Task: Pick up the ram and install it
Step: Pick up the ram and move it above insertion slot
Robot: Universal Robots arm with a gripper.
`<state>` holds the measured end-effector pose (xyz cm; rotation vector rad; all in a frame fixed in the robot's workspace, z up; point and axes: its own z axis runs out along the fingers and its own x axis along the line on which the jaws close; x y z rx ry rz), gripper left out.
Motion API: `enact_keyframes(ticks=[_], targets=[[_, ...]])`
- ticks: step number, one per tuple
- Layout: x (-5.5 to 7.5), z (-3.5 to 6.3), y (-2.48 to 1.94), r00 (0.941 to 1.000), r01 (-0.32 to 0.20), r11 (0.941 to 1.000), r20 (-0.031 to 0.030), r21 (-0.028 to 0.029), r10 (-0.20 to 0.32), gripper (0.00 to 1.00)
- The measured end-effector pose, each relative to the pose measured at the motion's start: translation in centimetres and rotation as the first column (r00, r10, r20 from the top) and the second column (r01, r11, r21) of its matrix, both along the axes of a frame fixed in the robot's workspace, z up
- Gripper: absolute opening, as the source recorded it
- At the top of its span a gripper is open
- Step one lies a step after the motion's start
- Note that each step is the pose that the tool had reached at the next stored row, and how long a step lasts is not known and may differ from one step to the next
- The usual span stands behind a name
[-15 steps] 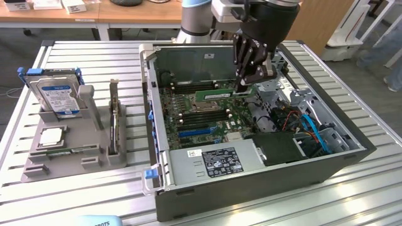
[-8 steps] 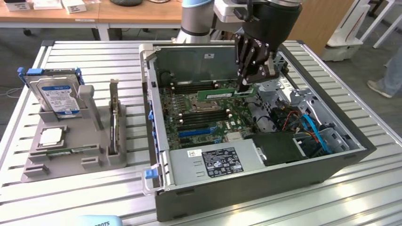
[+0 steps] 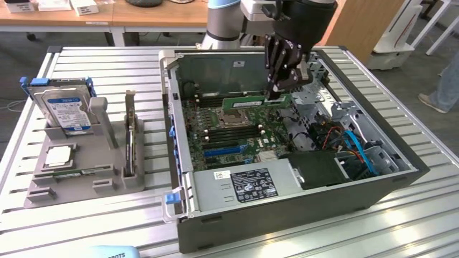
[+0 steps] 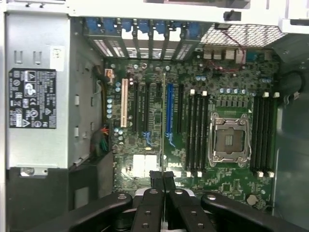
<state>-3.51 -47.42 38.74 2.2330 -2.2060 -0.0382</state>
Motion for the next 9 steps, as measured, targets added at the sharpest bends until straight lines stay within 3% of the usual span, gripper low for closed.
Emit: enact_keyframes(ticks=[9], targets=[[0.0,-0.29,2.58,1.0,0.001,1.0,0.0,0.0,-0.001,0.12]])
